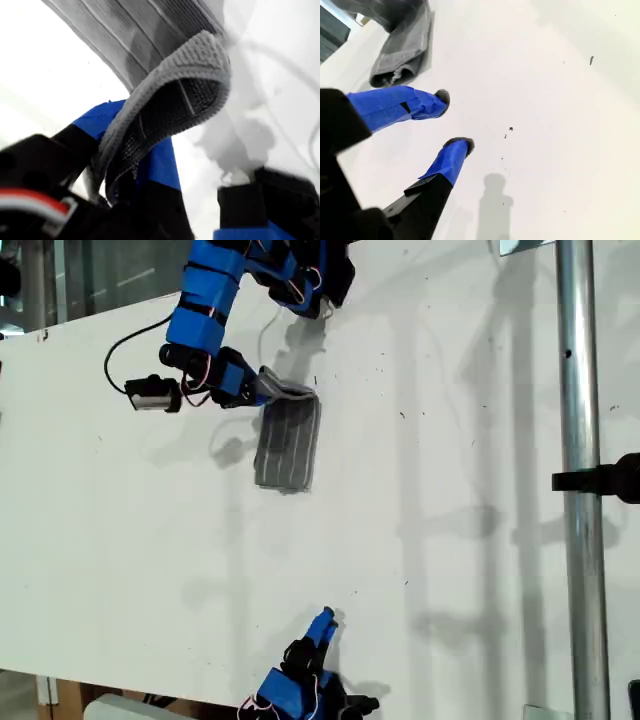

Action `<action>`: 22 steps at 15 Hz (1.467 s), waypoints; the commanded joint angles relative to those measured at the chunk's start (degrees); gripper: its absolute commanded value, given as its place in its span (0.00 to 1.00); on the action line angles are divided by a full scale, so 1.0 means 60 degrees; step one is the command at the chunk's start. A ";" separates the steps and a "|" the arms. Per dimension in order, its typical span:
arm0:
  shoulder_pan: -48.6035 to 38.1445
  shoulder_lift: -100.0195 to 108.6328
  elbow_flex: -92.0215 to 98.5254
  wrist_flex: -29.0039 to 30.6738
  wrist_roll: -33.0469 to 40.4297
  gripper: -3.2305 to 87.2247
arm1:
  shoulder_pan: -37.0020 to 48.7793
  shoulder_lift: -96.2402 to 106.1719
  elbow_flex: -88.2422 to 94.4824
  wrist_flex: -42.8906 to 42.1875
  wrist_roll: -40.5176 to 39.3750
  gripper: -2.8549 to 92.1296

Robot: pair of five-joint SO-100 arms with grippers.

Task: Grasp corners of a towel and fold twice.

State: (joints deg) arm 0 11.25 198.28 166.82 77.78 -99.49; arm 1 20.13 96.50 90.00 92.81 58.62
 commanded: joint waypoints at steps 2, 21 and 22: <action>0.0146 0.0073 0.0000 -0.0117 0.0044 0.19 | -0.0454 -0.2651 -0.2183 -0.2622 -0.0029 0.03; -0.0029 0.0088 0.2007 -0.0615 0.1128 0.01 | 0.0688 1.5425 1.2656 -0.2139 0.3662 0.03; -0.0059 0.0088 0.2007 -0.0615 0.3604 0.01 | 0.0762 1.5293 1.2598 -0.1816 0.4058 0.03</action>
State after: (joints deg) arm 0 10.37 198.63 178.51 74.53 -92.81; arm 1 24.17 185.10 165.59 78.93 80.33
